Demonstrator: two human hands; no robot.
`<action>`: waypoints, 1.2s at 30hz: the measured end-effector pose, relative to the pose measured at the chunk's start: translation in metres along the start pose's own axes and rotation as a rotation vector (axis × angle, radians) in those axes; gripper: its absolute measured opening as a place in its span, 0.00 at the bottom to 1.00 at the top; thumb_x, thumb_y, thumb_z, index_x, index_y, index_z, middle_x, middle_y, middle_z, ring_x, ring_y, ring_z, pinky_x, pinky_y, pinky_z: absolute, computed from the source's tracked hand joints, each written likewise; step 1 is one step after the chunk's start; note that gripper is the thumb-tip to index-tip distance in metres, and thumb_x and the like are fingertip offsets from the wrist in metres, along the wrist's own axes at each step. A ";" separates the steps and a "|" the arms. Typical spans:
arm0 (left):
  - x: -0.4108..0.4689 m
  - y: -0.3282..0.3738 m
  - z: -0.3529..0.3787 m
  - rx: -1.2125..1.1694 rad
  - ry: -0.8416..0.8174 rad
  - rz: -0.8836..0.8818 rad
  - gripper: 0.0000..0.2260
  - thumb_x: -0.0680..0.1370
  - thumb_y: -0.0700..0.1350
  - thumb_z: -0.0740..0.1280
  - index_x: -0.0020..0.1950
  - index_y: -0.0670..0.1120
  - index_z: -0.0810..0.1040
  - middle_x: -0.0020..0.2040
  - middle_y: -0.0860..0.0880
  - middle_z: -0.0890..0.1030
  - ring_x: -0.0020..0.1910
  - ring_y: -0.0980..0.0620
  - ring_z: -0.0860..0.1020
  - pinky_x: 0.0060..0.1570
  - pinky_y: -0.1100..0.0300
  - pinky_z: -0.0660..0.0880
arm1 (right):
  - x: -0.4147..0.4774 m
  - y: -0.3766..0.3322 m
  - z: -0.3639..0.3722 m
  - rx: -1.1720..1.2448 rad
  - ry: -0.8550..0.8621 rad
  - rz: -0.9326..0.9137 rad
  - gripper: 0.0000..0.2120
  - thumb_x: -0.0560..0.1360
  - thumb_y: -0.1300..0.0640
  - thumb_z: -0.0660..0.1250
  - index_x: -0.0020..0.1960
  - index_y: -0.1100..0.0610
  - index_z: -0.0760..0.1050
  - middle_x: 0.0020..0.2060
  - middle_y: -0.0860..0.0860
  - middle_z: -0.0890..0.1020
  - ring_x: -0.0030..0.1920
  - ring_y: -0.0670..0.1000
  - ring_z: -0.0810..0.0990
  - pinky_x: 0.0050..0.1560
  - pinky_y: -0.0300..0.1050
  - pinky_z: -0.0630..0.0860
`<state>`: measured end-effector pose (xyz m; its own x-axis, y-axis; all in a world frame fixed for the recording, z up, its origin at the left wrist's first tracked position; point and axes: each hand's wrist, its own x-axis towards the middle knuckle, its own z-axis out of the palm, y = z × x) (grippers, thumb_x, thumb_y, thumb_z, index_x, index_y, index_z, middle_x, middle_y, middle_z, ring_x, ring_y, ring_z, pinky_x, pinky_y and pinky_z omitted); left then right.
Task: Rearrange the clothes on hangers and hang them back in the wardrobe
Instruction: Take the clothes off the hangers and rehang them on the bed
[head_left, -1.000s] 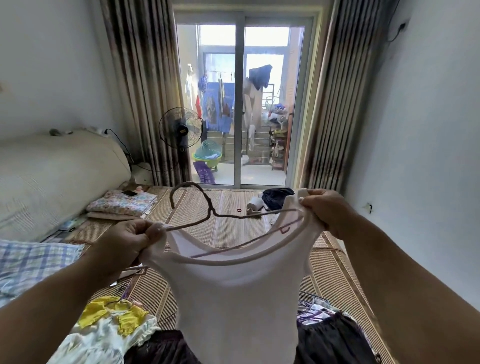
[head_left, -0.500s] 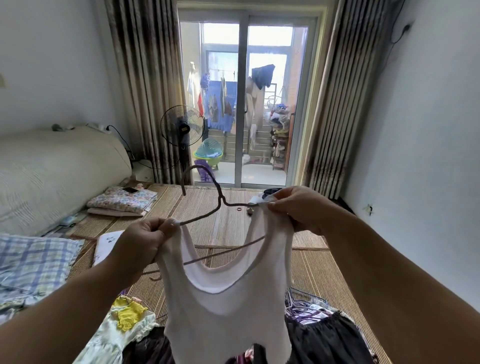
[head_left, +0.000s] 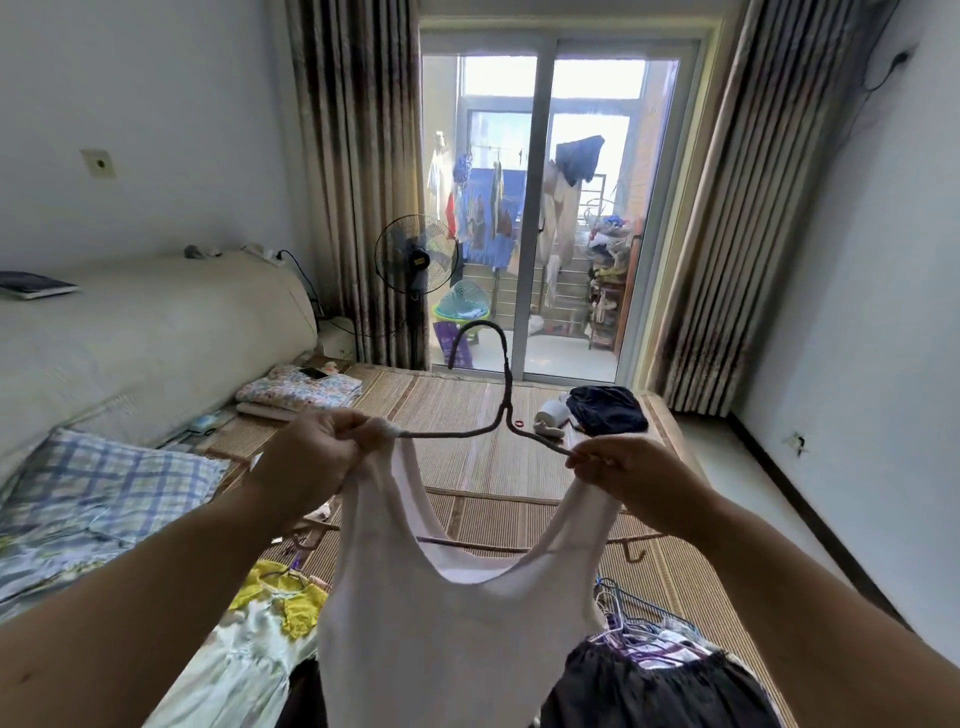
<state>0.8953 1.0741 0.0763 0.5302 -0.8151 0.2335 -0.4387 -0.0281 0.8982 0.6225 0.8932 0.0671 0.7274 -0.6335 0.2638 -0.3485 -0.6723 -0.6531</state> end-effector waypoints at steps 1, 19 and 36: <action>-0.001 -0.001 -0.007 0.037 0.022 0.001 0.08 0.72 0.55 0.70 0.43 0.52 0.84 0.33 0.49 0.81 0.33 0.50 0.78 0.37 0.48 0.77 | 0.001 -0.001 0.001 -0.004 0.016 -0.013 0.08 0.75 0.59 0.67 0.46 0.46 0.80 0.44 0.40 0.81 0.49 0.39 0.78 0.52 0.29 0.71; -0.054 -0.084 -0.066 0.503 -0.001 -0.077 0.10 0.79 0.52 0.63 0.42 0.48 0.78 0.35 0.49 0.80 0.34 0.50 0.79 0.33 0.59 0.74 | -0.040 -0.031 0.109 0.039 -0.125 0.203 0.09 0.77 0.56 0.65 0.39 0.46 0.76 0.35 0.46 0.78 0.36 0.45 0.73 0.34 0.30 0.69; -0.062 -0.179 -0.074 0.678 -0.055 -0.305 0.07 0.78 0.49 0.63 0.44 0.49 0.78 0.41 0.48 0.79 0.44 0.45 0.77 0.40 0.57 0.71 | -0.030 0.017 0.218 0.262 -0.329 0.463 0.11 0.76 0.59 0.66 0.36 0.52 0.79 0.32 0.49 0.77 0.34 0.47 0.72 0.37 0.40 0.71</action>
<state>0.9945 1.1720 -0.0715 0.6708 -0.7413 -0.0245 -0.6385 -0.5939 0.4895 0.7240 0.9845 -0.1065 0.6945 -0.6570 -0.2933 -0.5448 -0.2138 -0.8109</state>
